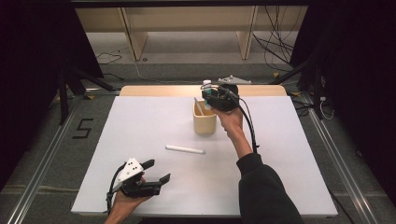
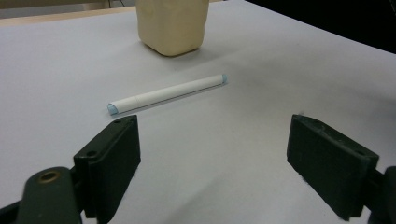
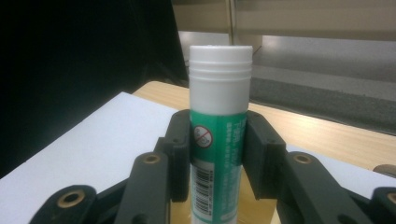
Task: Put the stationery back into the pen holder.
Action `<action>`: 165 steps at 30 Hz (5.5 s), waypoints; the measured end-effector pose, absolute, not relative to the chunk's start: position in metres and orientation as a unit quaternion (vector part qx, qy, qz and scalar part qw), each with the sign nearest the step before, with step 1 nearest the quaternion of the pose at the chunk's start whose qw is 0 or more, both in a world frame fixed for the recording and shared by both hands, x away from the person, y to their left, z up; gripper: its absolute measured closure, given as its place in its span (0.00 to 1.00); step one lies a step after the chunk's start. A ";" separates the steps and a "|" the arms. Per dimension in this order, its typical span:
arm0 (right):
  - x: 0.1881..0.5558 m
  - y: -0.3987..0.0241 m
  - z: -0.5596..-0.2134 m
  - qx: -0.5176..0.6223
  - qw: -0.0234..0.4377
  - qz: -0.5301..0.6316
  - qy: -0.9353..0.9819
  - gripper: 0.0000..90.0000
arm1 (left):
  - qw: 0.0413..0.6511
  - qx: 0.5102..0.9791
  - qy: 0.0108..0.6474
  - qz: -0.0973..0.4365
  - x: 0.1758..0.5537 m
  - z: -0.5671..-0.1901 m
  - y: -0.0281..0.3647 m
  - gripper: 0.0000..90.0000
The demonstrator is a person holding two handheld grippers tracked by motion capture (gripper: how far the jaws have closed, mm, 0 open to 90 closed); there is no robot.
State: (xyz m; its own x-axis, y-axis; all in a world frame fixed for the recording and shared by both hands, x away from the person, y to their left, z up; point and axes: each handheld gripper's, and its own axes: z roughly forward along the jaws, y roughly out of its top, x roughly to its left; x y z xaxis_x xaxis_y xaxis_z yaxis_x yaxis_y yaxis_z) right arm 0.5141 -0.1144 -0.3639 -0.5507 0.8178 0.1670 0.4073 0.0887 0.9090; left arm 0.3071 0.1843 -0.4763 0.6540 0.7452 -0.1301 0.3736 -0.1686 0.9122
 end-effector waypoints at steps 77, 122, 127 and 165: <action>0.512 -0.106 -0.385 0.439 0.198 0.478 0.735 0.41 | 0.518 0.747 0.375 0.179 0.307 -0.479 0.182 0.19; 0.470 -0.039 -0.406 0.226 0.044 0.340 0.912 0.41 | 0.524 0.741 0.379 0.181 0.308 -0.479 0.186 0.18; 0.473 -0.035 -0.416 0.224 0.043 0.319 0.920 0.42 | 0.524 0.741 0.379 0.181 0.308 -0.479 0.186 0.18; 0.482 -0.022 -0.456 0.217 0.013 0.240 0.946 0.61 | 0.530 0.738 0.377 0.179 0.307 -0.478 0.186 0.18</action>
State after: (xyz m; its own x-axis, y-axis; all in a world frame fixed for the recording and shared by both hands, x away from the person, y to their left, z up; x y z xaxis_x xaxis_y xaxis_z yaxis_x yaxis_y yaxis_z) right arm 0.4820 -0.0220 -0.4556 -0.9058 0.4163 0.0787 0.4034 0.7907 0.4605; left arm 0.3068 0.1857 -0.4779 0.6512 0.7469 -0.1345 0.3666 -0.1544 0.9175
